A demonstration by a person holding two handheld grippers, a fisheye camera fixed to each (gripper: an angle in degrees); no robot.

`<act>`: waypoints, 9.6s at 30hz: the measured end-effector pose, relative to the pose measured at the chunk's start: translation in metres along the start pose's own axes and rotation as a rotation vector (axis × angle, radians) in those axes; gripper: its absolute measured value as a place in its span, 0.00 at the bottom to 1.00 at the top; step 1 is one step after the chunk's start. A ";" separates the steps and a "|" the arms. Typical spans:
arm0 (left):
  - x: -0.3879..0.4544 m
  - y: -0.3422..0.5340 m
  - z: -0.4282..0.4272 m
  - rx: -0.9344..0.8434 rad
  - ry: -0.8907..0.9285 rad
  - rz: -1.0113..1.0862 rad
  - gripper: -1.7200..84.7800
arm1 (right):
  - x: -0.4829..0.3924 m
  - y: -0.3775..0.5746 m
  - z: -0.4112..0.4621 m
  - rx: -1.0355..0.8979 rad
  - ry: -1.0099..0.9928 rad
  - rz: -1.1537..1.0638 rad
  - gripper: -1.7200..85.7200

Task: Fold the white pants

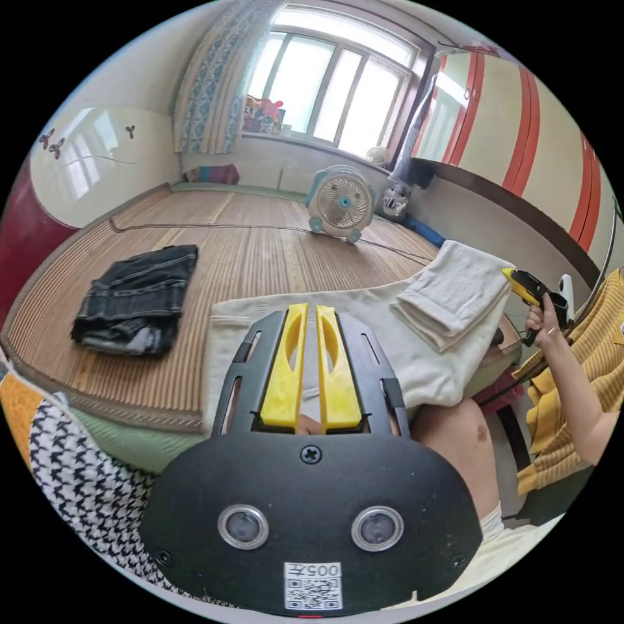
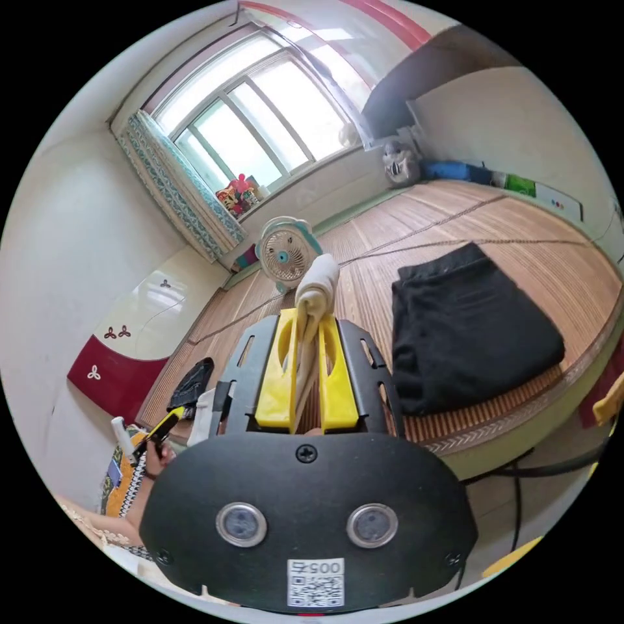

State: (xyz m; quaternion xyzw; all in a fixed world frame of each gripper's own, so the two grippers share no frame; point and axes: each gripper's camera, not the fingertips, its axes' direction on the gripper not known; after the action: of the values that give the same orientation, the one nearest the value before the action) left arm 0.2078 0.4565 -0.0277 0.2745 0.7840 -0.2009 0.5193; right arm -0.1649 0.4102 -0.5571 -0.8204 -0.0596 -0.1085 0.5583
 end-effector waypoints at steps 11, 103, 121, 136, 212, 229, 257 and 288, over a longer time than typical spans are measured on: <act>-0.059 0.107 -0.126 -0.008 -0.066 -0.232 0.07 | -0.085 0.044 -0.018 0.034 0.347 -0.195 0.03; 0.154 -0.074 0.278 -0.397 -0.063 0.076 0.02 | -0.063 0.051 0.305 -0.359 0.325 -0.166 0.01; 0.149 -0.078 0.300 -0.405 -0.099 0.103 0.02 | -0.096 0.064 0.323 -0.362 0.452 -0.274 0.01; 0.132 -0.076 0.301 -0.386 -0.071 0.097 0.01 | -0.110 0.080 0.317 -0.319 0.492 -0.314 0.01; 0.114 -0.060 0.290 -0.353 -0.011 0.066 0.01 | -0.110 0.104 0.290 -0.296 0.432 -0.284 0.01; 0.126 -0.056 0.283 -0.352 -0.007 0.063 0.01 | -0.117 0.104 0.292 -0.294 0.431 -0.284 0.01; 0.110 -0.058 0.130 -0.235 -0.056 0.135 0.12 | -0.118 0.119 0.158 -0.323 0.276 -0.356 0.01; 0.010 -0.013 0.170 -0.374 0.316 0.040 0.23 | 0.005 0.093 0.172 -0.467 0.038 -0.198 0.13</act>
State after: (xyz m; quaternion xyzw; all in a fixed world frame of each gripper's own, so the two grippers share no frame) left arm 0.3161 0.3470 -0.1012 0.2171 0.8735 0.0033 0.4356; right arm -0.1203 0.5357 -0.7007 -0.9151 -0.1025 -0.1889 0.3412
